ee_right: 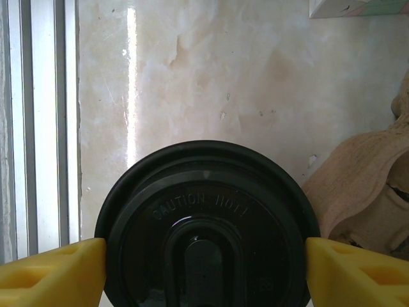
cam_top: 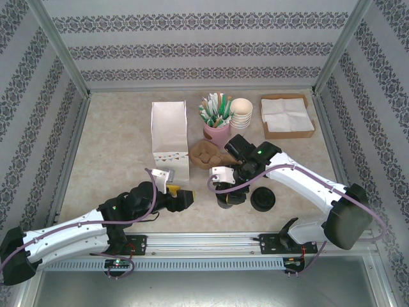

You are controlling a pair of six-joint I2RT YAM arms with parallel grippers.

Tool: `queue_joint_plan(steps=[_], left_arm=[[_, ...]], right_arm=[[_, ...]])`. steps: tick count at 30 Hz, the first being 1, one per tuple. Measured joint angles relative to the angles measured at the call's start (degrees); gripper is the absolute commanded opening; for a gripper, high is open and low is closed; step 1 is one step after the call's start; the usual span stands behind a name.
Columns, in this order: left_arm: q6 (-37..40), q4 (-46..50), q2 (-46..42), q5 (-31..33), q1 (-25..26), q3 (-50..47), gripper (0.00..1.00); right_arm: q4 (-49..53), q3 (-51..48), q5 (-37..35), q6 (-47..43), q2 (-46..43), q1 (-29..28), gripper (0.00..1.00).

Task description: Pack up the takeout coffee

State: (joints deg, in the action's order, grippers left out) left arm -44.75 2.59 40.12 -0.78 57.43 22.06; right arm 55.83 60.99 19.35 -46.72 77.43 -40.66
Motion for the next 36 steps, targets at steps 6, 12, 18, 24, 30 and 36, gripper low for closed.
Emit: queue_joint_plan(steps=[6,12,18,24,30,36], left_arm=[[0.0,0.0,0.0,0.1,0.0,-0.5,0.84],[0.0,-0.2,0.0,0.6,0.0,-0.9,0.84],[0.0,-0.4,0.0,0.9,0.0,-0.9,0.84],[0.0,-0.4,0.0,1.1,0.0,-0.9,0.84],[0.0,-0.5,0.4,1.1,0.0,-0.9,0.84],[0.0,-0.4,1.0,1.1,0.0,-0.9,0.83]], right_arm=[[-0.9,-0.8,-0.3,0.0,0.0,-0.4,0.78],[-1.7,-1.6,-0.8,0.0,-0.5,-0.8,0.76],[-3.0,-2.9,-1.8,-0.1,-1.5,-1.2,0.71],[-4.4,-4.1,-3.5,0.2,-3.0,-2.7,0.68],[-5.5,-5.3,-4.1,1.8,-4.7,-3.4,0.69],[-5.1,-5.2,-4.4,6.0,-5.1,-2.6,0.68]])
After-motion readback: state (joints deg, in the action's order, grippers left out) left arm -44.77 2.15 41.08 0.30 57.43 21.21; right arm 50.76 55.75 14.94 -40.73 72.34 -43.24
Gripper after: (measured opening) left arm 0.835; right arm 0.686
